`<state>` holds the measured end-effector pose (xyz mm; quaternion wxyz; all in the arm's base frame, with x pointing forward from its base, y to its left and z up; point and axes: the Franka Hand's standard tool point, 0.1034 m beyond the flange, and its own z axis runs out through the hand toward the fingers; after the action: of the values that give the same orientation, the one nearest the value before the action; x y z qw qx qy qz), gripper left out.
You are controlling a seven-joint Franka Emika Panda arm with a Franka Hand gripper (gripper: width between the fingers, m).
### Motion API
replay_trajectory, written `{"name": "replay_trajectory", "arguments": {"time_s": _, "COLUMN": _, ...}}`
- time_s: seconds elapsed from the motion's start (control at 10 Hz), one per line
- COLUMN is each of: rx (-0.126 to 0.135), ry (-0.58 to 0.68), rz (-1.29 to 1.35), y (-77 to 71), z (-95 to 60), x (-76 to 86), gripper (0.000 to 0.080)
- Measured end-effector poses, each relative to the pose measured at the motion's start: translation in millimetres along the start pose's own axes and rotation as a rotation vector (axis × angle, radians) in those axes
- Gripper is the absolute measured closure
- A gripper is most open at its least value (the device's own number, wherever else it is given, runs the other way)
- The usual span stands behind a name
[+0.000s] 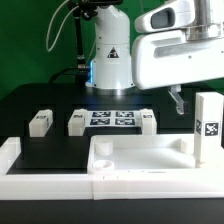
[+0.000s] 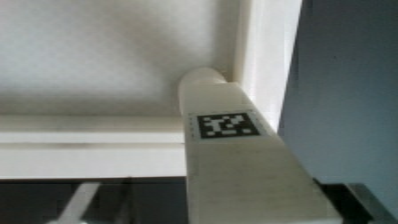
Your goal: Assemble desk
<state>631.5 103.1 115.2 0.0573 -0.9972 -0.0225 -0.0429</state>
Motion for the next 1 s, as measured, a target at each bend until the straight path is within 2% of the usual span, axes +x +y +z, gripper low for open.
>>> {"name": "replay_trajectory", "arguments": {"time_s": 0.1, "rx": 0.001, "ry": 0.0, "rz": 0.039, "y": -0.2, "z": 0.1, "x": -0.2, "gripper": 0.0411}}
{"name": "replay_trajectory", "arguments": {"time_s": 0.2, "rx": 0.001, "ry": 0.0, "rz": 0.121, "y": -0.5, "z": 0.2, "x": -0.2, "gripper": 0.0513}}
{"name": "replay_trajectory", "arguments": {"time_s": 0.5, "rx": 0.001, "ry": 0.002, "rz": 0.317, "y": -0.7, "z": 0.3, "x": -0.1, "gripper": 0.0513}}
{"name": "replay_trajectory", "arguments": {"time_s": 0.6, "rx": 0.0, "ry": 0.021, "rz": 0.455, "y": -0.9, "z": 0.9, "x": 0.6, "gripper": 0.0513}}
{"name": "replay_trajectory", "arguments": {"time_s": 1.0, "rx": 0.044, "ry": 0.038, "rz": 1.212, "y": -5.4, "z": 2.8, "x": 1.9, "gripper": 0.0511}}
